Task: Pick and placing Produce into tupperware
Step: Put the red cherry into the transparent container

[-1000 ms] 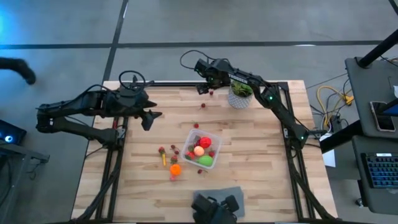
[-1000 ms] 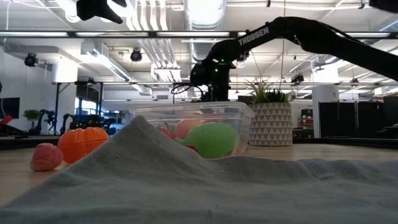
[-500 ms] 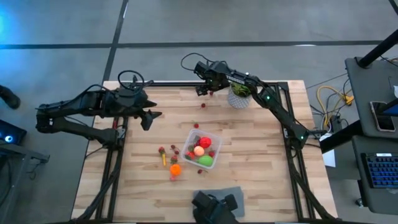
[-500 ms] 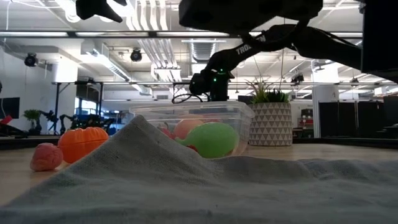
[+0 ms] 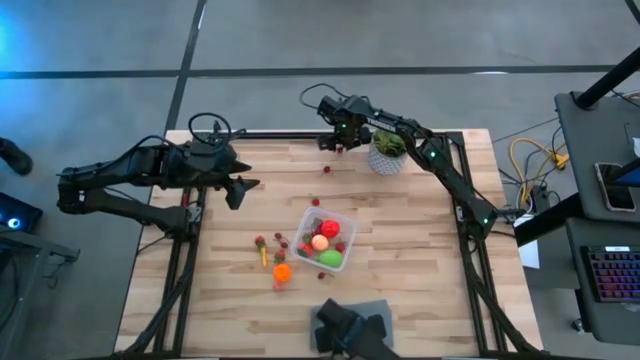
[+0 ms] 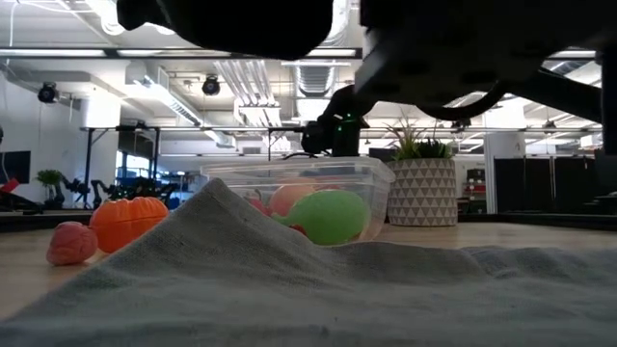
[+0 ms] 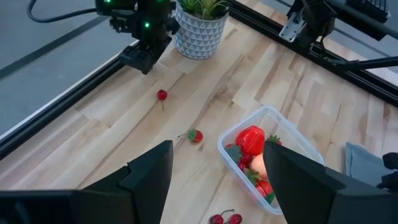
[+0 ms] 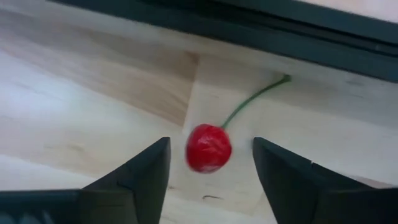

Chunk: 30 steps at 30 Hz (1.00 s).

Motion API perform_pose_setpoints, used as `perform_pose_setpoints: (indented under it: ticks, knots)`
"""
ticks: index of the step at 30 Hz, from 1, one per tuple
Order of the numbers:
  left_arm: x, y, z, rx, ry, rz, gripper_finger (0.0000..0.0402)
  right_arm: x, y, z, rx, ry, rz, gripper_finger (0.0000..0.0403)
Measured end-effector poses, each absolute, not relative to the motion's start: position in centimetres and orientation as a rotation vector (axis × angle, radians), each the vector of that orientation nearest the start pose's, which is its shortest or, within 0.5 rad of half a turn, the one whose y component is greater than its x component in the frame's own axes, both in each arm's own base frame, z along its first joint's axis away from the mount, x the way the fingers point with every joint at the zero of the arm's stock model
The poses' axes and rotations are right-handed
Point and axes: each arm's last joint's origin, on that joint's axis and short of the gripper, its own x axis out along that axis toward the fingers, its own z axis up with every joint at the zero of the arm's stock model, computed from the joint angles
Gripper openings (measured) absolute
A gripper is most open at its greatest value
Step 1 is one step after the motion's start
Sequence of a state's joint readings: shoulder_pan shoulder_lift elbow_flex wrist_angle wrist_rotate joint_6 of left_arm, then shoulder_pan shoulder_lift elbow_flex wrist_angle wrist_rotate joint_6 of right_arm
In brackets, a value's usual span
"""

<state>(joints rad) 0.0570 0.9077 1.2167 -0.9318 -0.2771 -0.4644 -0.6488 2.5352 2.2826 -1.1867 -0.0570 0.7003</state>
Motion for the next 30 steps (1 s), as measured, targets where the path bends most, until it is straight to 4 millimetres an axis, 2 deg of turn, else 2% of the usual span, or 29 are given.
perform_pose_setpoints:
  ticks: [23,26,30]
  knots:
    - [14.8,1.6,38.8,-0.377,0.529,0.458,0.0235,40.0,-30.5,15.7,1.066,1.157,-0.961,0.0097]
    - [14.8,1.6,38.8,-0.37,0.529,0.458,0.0235,40.3,-29.9,16.8,1.043,1.147,-0.936,0.0091]
    - [14.8,1.7,38.8,-0.351,0.532,0.457,0.0235,41.1,-28.2,19.8,1.002,1.106,-0.858,0.0092]
